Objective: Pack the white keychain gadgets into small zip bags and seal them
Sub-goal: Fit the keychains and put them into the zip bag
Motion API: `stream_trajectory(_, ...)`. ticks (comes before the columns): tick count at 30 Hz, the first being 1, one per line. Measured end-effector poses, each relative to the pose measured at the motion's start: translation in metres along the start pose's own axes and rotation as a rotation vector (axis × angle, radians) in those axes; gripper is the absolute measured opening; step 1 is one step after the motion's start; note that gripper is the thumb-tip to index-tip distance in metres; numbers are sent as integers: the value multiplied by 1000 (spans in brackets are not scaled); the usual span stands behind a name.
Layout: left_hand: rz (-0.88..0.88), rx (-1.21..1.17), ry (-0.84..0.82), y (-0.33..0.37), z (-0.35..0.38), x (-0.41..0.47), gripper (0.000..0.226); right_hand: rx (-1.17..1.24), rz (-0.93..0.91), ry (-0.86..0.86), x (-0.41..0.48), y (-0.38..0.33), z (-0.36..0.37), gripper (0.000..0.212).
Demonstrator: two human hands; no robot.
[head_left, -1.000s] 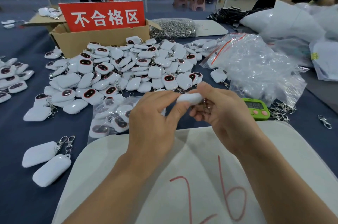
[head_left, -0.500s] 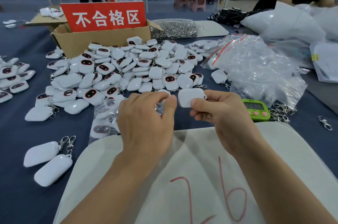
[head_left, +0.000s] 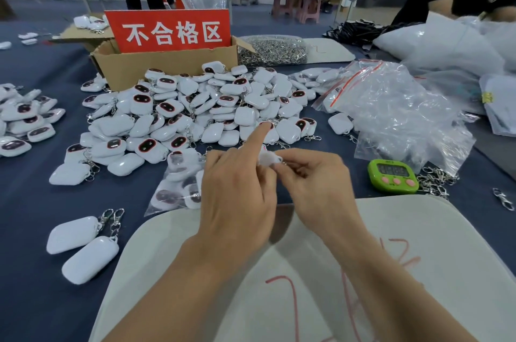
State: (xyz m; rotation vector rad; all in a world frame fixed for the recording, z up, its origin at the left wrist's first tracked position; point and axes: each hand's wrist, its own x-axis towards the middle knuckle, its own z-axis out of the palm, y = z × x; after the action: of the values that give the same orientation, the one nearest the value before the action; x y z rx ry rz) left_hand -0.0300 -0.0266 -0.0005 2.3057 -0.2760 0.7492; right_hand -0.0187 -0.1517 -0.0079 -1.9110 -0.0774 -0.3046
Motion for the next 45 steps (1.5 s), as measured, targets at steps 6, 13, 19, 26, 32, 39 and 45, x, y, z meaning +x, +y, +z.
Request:
stream_trajectory(6,-35,-131,109,-5,-4,1,54,-193,-148,-305,-2,-7,13,44)
stream_trajectory(13,-151,-340,494,-18,-24,20,41,-192,50,51,24,16,1,49)
stream_trajectory(19,8,-133,513,-21,-27,23,38,-709,-277,-440,38,20,27,63)
stream_trajectory(26,-56,17,-143,-6,13,-3,52,-821,-180,-288,31,19,8,21)
stream_trajectory(32,-6,243,-331,-10,18,-8,45,-488,21,62,31,29,-26,20)
stream_trajectory(39,-183,398,-297,-29,9,5,43,76,163,126,13,23,-24,23)
stream_trajectory(45,-90,153,-56,-25,7,7,36,319,361,-83,10,13,-20,20)
